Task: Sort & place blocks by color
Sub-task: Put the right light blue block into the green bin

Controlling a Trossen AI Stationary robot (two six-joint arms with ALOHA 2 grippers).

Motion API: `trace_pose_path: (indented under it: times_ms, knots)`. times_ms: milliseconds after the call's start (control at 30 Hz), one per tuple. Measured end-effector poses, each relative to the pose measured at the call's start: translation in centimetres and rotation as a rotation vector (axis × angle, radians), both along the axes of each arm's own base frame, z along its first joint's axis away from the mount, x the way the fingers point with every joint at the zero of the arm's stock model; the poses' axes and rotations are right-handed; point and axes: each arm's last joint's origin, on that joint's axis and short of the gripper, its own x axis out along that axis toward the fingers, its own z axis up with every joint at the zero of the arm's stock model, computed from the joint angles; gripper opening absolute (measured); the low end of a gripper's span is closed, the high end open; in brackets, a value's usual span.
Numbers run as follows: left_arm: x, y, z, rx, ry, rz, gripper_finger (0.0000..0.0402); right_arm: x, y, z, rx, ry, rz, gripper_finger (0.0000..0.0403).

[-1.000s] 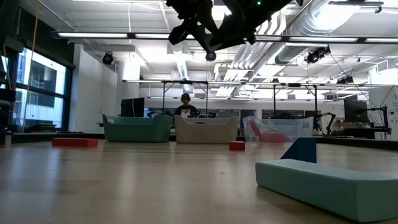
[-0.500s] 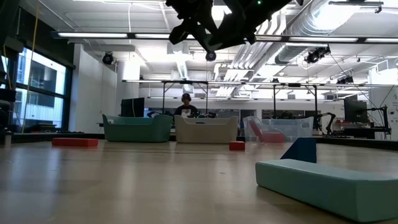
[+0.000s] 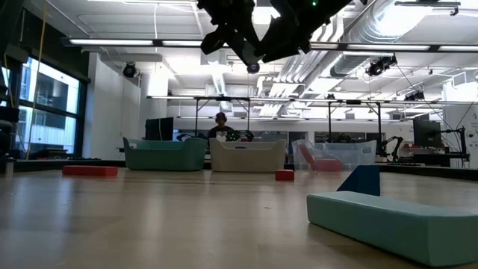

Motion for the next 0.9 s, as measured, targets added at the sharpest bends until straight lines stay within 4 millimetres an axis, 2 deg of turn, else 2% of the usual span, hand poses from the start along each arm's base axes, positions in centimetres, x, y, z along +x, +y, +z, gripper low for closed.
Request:
trace_pose_path:
  times_ms: [533, 900]
  knots:
    - [-4.0, 4.5, -1.3, 0.044, 0.276, 0.154, 0.0018, -0.1, 0.0, -0.1, 0.025, 0.004, -0.017, 0.0229]
    - [-7.5, 9.0, -1.5, 0.053, 0.357, 0.214, 0.0019, -0.3, -1.5, -0.1, 0.122, -0.05, -0.124, 0.0229]
